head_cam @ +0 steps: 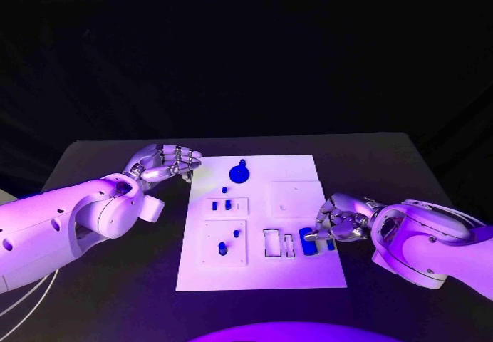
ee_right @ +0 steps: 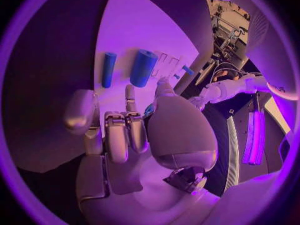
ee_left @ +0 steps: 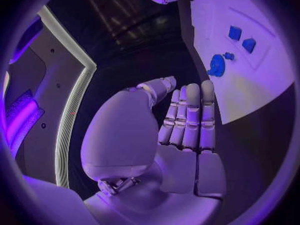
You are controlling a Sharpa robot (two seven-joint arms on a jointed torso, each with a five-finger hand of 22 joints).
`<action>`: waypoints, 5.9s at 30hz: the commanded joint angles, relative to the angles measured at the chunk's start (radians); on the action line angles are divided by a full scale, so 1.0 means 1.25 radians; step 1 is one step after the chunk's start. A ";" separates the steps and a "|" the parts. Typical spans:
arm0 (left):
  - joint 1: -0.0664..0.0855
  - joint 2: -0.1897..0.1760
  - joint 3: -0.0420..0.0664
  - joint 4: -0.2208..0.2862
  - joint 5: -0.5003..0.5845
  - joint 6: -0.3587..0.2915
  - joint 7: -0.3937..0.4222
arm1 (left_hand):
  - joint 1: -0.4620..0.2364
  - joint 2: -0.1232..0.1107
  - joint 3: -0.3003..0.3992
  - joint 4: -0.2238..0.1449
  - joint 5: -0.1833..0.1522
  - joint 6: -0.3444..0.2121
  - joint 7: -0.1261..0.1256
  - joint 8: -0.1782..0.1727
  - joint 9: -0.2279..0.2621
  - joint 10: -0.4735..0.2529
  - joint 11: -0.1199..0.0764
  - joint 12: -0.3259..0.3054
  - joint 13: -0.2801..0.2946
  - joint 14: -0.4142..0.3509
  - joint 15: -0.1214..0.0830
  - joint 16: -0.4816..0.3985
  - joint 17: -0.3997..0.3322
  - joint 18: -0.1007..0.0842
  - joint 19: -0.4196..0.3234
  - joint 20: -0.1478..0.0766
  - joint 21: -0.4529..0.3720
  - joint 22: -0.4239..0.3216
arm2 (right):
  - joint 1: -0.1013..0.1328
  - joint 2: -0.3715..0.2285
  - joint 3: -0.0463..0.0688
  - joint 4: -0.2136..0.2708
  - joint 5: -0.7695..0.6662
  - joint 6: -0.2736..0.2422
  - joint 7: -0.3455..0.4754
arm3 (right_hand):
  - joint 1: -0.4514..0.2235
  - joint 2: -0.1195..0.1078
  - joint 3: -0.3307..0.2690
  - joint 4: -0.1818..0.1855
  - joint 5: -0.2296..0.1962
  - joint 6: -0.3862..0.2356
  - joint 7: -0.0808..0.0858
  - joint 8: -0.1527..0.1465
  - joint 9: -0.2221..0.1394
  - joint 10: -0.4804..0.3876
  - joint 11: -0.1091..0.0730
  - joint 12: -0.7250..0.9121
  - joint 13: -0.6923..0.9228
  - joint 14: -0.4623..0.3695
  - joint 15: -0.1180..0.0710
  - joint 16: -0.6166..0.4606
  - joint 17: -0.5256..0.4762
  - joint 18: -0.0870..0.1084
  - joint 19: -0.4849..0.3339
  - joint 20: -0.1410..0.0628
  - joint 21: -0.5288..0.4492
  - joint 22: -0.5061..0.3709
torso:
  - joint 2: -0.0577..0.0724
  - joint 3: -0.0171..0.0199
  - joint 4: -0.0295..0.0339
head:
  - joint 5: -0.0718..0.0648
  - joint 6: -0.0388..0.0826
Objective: Assemble the parts on the task board
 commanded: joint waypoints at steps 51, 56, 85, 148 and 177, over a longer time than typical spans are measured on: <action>0.000 -0.001 0.000 -0.002 0.015 0.005 0.002 | -0.009 0.008 -0.005 0.006 0.006 -0.008 -0.001 0.005 -0.002 -0.009 0.002 0.006 -0.002 -0.007 0.003 -0.001 -0.001 0.011 -0.001 0.008 -0.007 -0.003 | -0.032 0.062 0.001 0.012 0.123 -0.141 0.001 | 0.166 0.079 0.128 -0.006 0.161 0.034 -0.035 0.047 0.008 0.074 -0.033 0.018 0.199 0.081 -0.028 0.004 0.198 -0.014 0.027 -0.023 0.057 0.067 | 0.000 0.0005 0.0001 | 0.002 0.000; 0.000 0.001 0.000 -0.001 0.019 0.004 0.002 | -0.009 0.008 -0.005 0.006 0.006 -0.008 -0.001 0.005 -0.002 -0.009 0.002 0.006 -0.002 -0.007 0.003 -0.001 -0.001 0.011 -0.001 0.008 -0.007 -0.003 | -0.031 0.082 0.001 0.009 0.161 -0.137 0.005 | 0.154 0.068 0.132 -0.004 0.146 0.035 -0.033 0.046 0.008 0.072 -0.030 0.016 0.197 0.080 -0.027 0.003 0.196 -0.014 0.026 -0.023 0.054 0.068 | 0.000 -0.0006 0.0001 | 0.003 -0.002; 0.000 0.005 0.000 -0.001 0.021 0.006 0.001 | -0.013 0.009 -0.005 0.009 0.006 -0.011 0.000 0.005 -0.002 -0.011 0.003 0.008 -0.002 -0.007 0.003 0.000 -0.001 0.011 0.000 0.008 -0.009 -0.004 | -0.046 0.170 0.001 -0.044 0.099 -0.102 -0.036 | 0.044 0.023 0.091 -0.002 0.066 0.052 -0.030 0.048 0.010 0.070 -0.028 0.010 0.194 0.080 -0.024 0.003 0.196 -0.014 0.025 -0.019 0.053 0.076 | 0.000 -0.0001 0.0002 | 0.008 -0.004; 0.000 0.001 0.000 -0.002 0.022 0.007 -0.002 | -0.017 0.010 -0.005 0.013 0.006 -0.014 0.000 0.005 -0.003 -0.014 0.004 0.010 -0.003 -0.008 0.004 0.000 -0.001 0.011 0.000 0.009 -0.012 -0.006 | -0.046 0.136 0.002 0.006 0.106 -0.047 0.004 | -0.151 0.064 0.016 -0.001 0.002 0.047 -0.034 0.073 0.037 0.072 -0.030 0.011 0.196 0.082 -0.026 0.005 0.202 -0.016 0.030 -0.020 0.062 0.091 | 0.000 -0.0003 -0.0001 | 0.016 -0.008; 0.000 0.001 0.000 -0.004 0.022 0.006 -0.005 | -0.017 0.011 -0.004 0.013 0.007 -0.014 0.000 0.005 -0.003 -0.015 0.004 0.010 -0.003 -0.008 0.004 0.000 -0.001 0.011 0.000 0.009 -0.013 -0.007 | -0.046 0.129 0.002 0.000 0.080 0.010 -0.002 | 0.062 0.045 0.022 -0.006 -0.001 0.051 -0.037 0.071 0.035 0.076 -0.034 0.018 0.203 0.083 -0.029 0.008 0.210 -0.020 0.034 -0.023 0.081 0.106 | 0.000 -0.0003 0.0000 | 0.017 -0.010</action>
